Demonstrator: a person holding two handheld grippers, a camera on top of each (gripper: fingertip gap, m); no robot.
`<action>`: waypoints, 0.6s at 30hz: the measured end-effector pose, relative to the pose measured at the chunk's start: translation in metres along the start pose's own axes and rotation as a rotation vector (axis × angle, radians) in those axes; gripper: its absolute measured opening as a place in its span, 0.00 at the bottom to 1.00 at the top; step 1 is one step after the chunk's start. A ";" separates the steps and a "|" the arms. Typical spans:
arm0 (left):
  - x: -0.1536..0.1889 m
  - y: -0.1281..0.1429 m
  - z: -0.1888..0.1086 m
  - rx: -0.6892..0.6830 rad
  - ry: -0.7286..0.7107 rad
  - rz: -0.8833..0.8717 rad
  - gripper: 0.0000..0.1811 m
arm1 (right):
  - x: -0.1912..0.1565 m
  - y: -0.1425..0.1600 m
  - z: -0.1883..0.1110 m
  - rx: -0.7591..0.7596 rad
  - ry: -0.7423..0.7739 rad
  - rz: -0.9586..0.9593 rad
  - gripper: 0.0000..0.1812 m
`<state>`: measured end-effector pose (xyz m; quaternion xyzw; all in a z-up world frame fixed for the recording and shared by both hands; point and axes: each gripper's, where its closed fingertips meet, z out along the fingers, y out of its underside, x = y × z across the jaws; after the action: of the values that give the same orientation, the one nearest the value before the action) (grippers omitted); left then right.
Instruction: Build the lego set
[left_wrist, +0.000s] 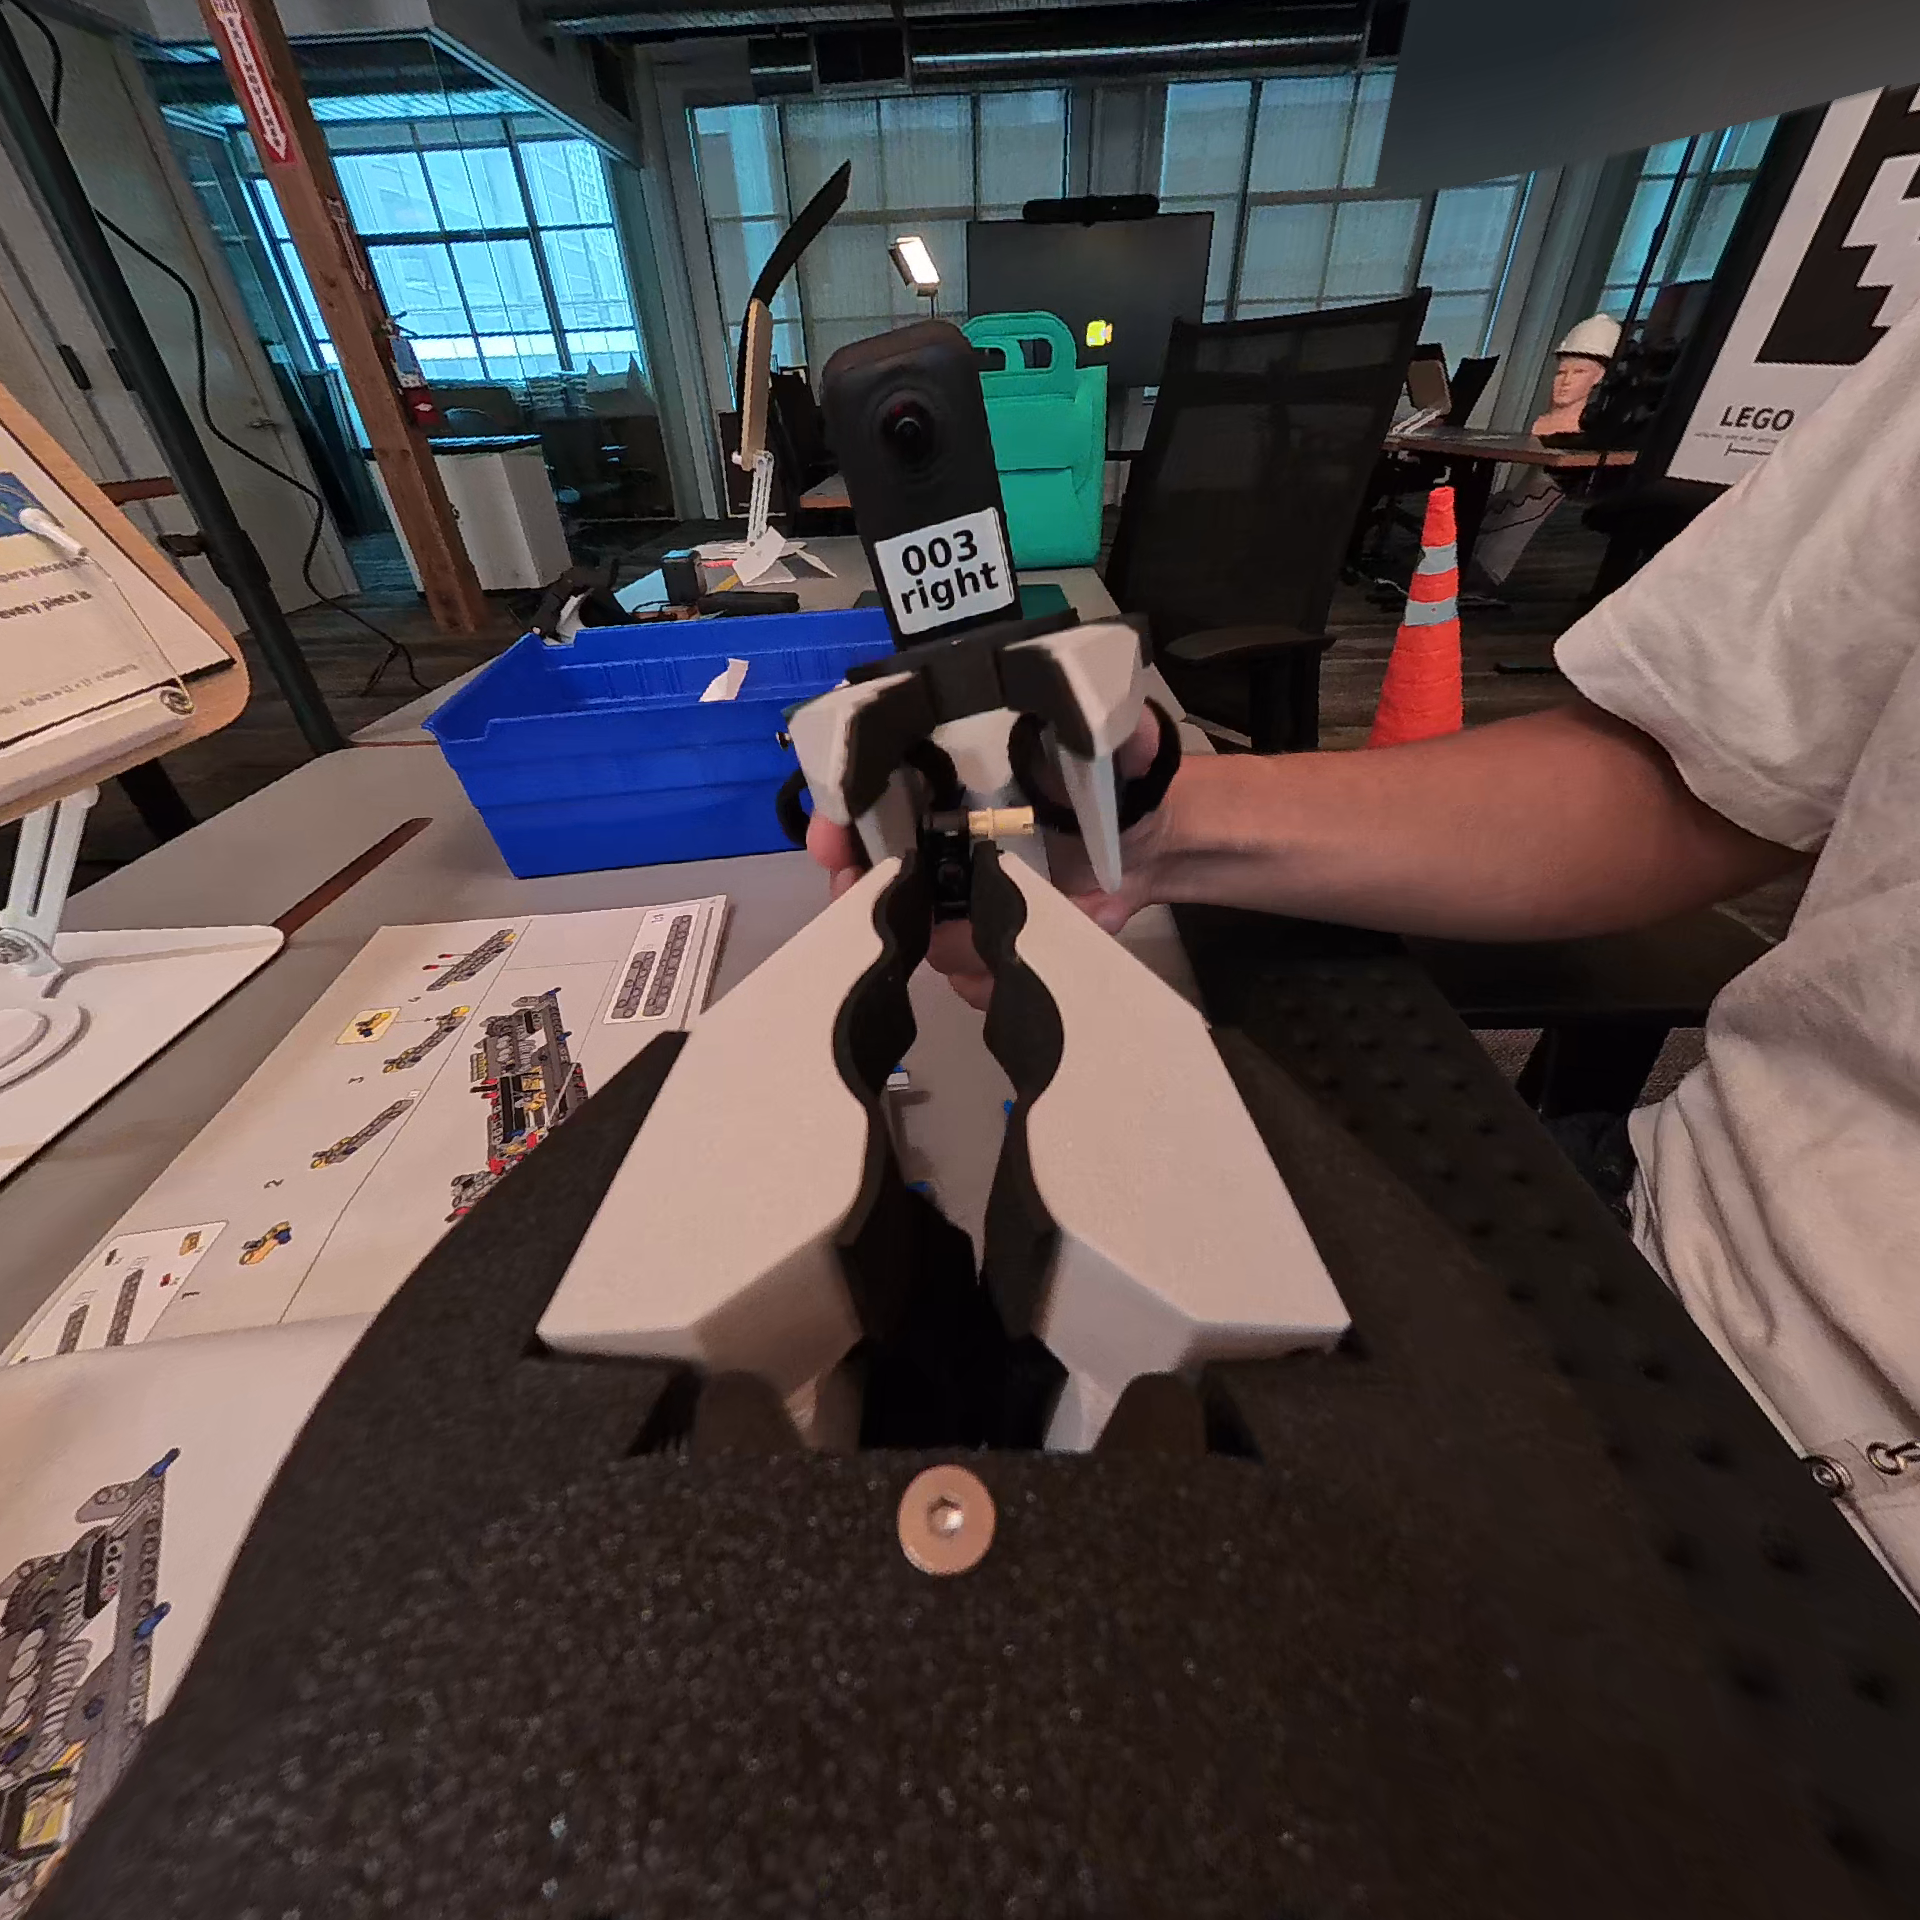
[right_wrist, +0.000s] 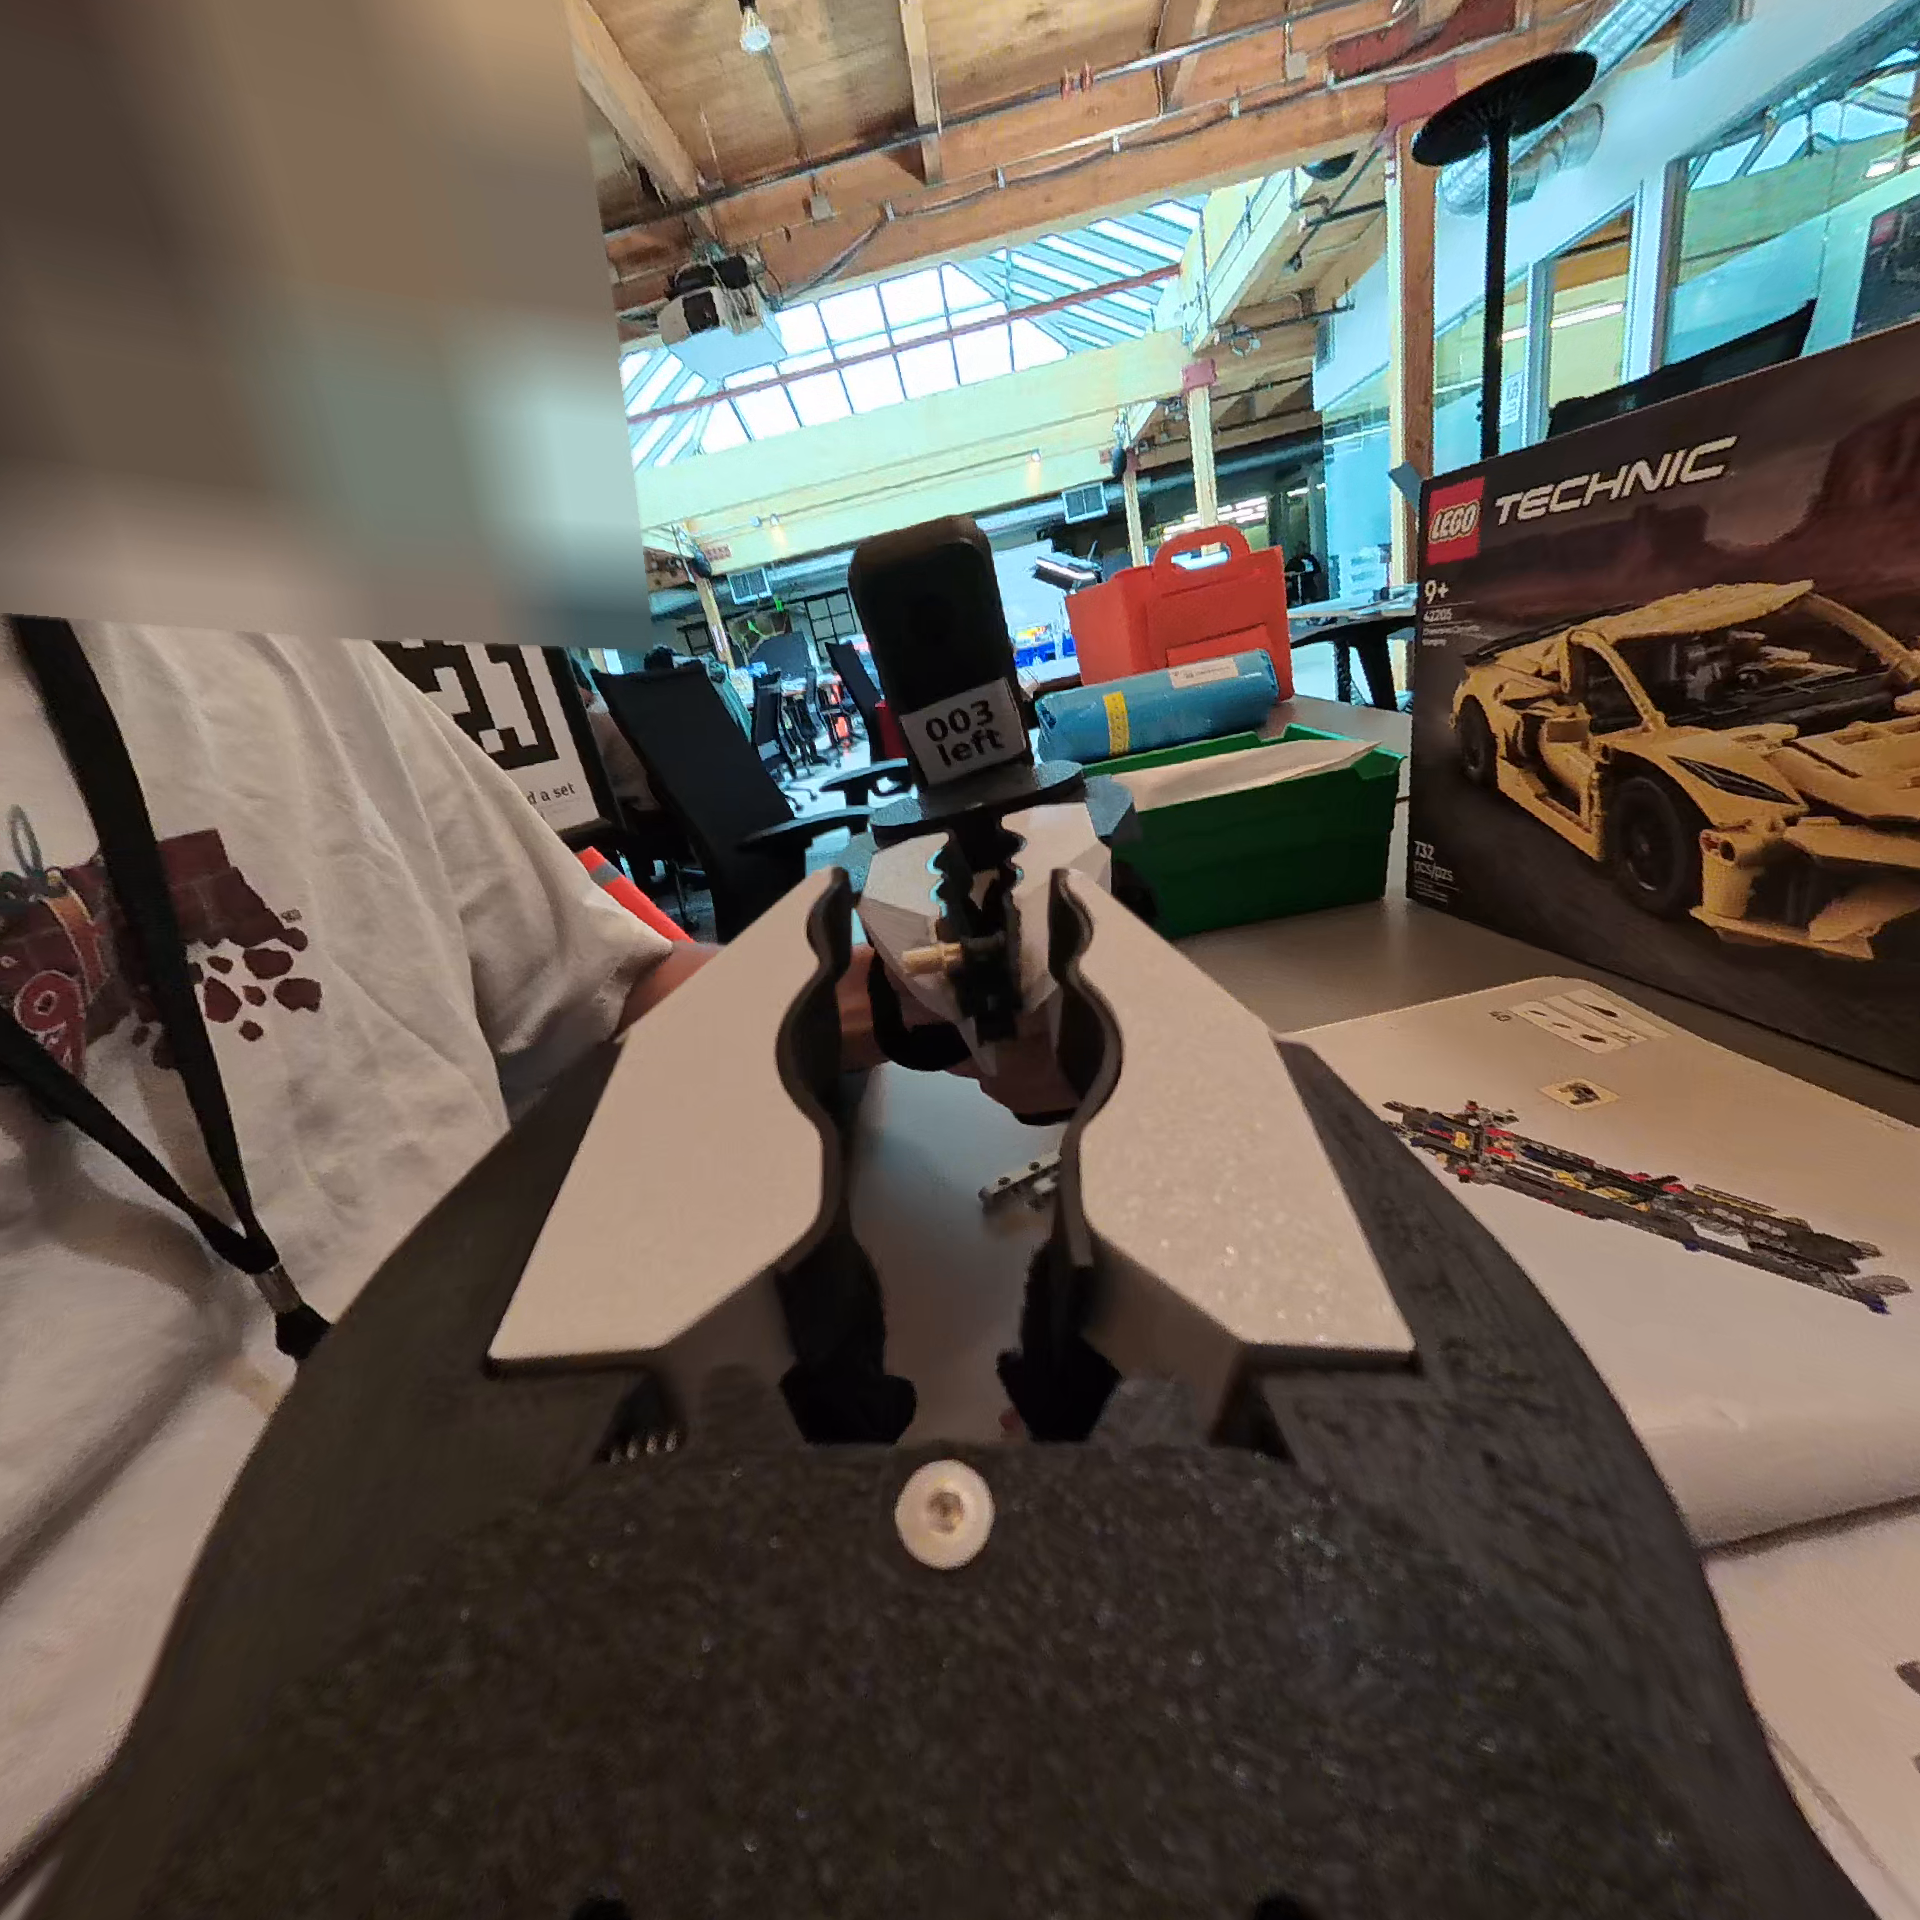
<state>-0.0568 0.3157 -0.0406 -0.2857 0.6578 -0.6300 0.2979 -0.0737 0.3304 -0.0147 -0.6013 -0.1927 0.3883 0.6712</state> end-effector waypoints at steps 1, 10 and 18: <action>0.000 -0.001 0.000 0.005 -0.002 -0.002 0.04 | 0.001 0.004 0.001 -0.027 0.009 -0.015 0.20; 0.001 -0.003 0.000 0.014 -0.001 -0.003 0.04 | 0.001 0.008 0.002 -0.019 0.024 -0.075 0.12; 0.000 0.004 0.002 -0.012 -0.020 0.023 0.04 | 0.004 0.014 0.000 -0.011 0.020 -0.110 0.09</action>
<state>-0.0556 0.3146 -0.0446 -0.2863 0.6617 -0.6198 0.3101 -0.0753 0.3327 -0.0285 -0.5973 -0.2208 0.3437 0.6902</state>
